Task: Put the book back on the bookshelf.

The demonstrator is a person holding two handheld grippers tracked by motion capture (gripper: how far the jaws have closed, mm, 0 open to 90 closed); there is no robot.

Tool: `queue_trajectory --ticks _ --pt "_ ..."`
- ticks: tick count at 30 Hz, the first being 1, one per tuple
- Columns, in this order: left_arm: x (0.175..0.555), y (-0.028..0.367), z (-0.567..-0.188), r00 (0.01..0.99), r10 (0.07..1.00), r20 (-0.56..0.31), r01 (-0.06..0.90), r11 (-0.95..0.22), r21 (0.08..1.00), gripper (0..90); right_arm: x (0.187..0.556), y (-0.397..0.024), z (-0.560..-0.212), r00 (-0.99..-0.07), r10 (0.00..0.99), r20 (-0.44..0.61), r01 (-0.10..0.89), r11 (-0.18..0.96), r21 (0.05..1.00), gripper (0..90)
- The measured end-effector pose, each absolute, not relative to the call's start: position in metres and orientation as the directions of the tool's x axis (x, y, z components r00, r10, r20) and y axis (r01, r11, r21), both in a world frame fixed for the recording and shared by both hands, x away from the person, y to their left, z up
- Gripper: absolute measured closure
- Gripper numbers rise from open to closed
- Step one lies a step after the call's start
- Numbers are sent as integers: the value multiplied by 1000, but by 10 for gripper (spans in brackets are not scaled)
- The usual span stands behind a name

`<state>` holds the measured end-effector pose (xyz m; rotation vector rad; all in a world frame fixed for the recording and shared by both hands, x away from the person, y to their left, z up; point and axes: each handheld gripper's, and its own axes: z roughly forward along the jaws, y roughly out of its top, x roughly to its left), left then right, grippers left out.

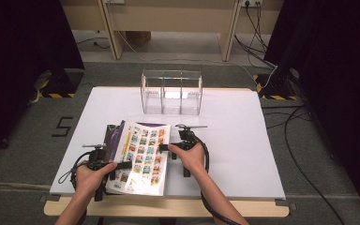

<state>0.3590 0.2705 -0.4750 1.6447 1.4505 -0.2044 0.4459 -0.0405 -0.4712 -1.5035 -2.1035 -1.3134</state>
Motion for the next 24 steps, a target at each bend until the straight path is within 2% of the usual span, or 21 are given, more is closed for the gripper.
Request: queue_trajectory --ticks 1,4,5,19,22,24 --pt "359 271 -476 302 705 -642 854 99 510 754 445 -35 -460 -472 642 604 829 90 553 624" --pt "358 273 -476 306 710 -635 846 102 522 755 449 -31 -458 -472 652 594 832 107 544 615" --pt "358 274 -476 303 712 -633 847 103 522 755 456 -29 -463 -452 654 606 848 106 519 601" --pt "358 275 -477 302 703 -644 848 112 518 755 496 -23 -472 -405 673 619 872 80 484 564" --pt "358 275 -477 303 703 -643 846 112 521 755 502 -23 -478 -383 636 670 889 57 454 574" --pt "358 275 -477 303 703 -643 847 111 520 755 503 -22 -478 -390 633 669 887 64 457 581"
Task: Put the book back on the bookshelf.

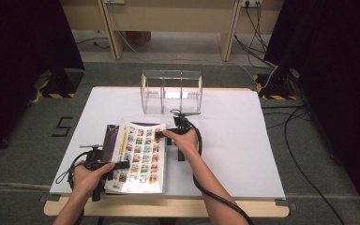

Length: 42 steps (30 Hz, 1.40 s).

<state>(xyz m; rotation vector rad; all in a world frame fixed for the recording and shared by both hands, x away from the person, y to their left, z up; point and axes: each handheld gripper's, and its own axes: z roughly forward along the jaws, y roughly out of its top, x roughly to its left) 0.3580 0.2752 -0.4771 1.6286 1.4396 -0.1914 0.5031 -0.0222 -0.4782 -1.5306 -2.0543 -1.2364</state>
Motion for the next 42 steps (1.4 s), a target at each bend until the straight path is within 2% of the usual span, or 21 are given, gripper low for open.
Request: queue_trajectory --ticks 3,4,5,9,10,14,22,34,42 --pt "359 276 -477 300 702 -646 852 108 513 751 504 -22 -478 -395 627 671 887 69 457 615" --pt "358 276 -477 296 700 -650 851 116 512 751 505 -24 -477 -384 616 688 893 58 446 652" --pt "358 277 -477 292 701 -651 851 120 512 730 505 -26 -475 -365 584 725 902 29 430 679" --pt "356 283 -476 279 691 -668 851 145 505 648 499 -24 -463 -398 589 703 882 34 471 689" --pt "354 288 -472 277 734 -620 828 145 542 621 498 -24 -460 -401 584 705 881 33 473 692" --pt "351 305 -465 249 791 -559 783 176 597 541 492 -24 -446 -427 590 685 863 40 504 702" --pt "350 316 -455 236 816 -528 737 204 644 506 479 -28 -414 -483 557 676 815 5 579 732" --pt "351 317 -456 237 868 -437 714 149 684 459 464 -39 -375 -554 582 596 728 -8 685 738" --pt "354 316 -450 240 865 -440 703 158 693 442 459 -44 -354 -599 592 538 671 5 742 738"
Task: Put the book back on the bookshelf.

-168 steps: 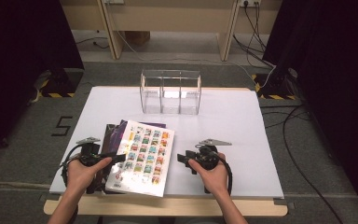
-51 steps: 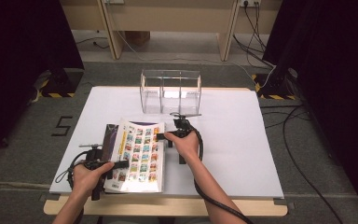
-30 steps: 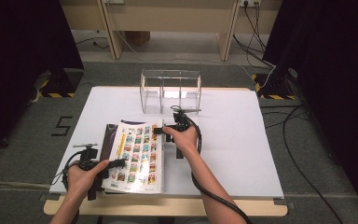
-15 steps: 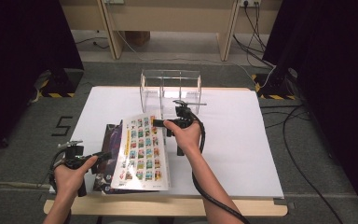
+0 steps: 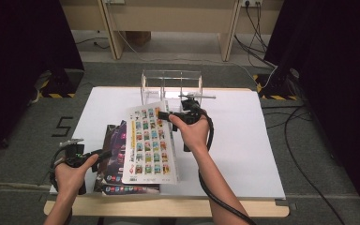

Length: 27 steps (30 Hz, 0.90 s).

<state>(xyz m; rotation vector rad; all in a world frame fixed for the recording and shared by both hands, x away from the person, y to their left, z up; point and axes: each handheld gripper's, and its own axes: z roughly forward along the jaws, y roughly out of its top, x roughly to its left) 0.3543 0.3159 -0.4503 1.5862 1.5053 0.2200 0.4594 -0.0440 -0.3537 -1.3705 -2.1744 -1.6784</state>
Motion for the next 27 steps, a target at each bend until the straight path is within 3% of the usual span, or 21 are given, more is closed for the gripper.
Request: queue_trajectory --ticks 27 --pt "349 309 -447 266 857 -442 700 144 700 435 441 -64 -307 -604 668 434 531 -69 844 739"
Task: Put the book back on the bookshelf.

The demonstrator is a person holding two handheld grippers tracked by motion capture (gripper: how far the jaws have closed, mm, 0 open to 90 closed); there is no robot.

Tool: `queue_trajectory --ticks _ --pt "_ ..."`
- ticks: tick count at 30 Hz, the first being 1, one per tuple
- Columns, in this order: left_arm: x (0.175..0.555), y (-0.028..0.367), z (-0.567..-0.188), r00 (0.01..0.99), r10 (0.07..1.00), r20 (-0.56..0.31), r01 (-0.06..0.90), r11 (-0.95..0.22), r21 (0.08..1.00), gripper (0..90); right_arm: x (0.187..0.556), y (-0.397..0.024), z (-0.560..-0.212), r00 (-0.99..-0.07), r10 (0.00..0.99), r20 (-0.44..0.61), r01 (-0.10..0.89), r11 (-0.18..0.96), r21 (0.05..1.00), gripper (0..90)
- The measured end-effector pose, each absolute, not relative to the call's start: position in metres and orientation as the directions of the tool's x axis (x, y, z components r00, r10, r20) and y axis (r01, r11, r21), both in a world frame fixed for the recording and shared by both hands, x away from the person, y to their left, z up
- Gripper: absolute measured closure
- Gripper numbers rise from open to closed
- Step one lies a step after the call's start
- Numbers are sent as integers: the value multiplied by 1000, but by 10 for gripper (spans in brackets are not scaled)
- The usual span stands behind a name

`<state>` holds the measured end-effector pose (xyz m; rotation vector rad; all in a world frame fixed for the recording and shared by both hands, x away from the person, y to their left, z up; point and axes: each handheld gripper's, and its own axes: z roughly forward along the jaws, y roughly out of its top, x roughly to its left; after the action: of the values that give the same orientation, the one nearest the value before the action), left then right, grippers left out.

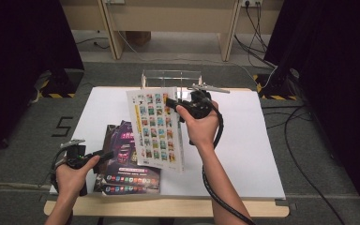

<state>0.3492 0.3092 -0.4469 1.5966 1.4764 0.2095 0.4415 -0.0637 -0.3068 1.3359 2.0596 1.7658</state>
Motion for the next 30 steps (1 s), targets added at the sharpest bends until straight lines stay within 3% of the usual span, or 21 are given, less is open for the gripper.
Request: queue_trajectory --ticks 30 --pt "351 312 -448 254 861 -441 702 150 697 431 448 -90 -285 -553 737 389 463 -117 879 739"
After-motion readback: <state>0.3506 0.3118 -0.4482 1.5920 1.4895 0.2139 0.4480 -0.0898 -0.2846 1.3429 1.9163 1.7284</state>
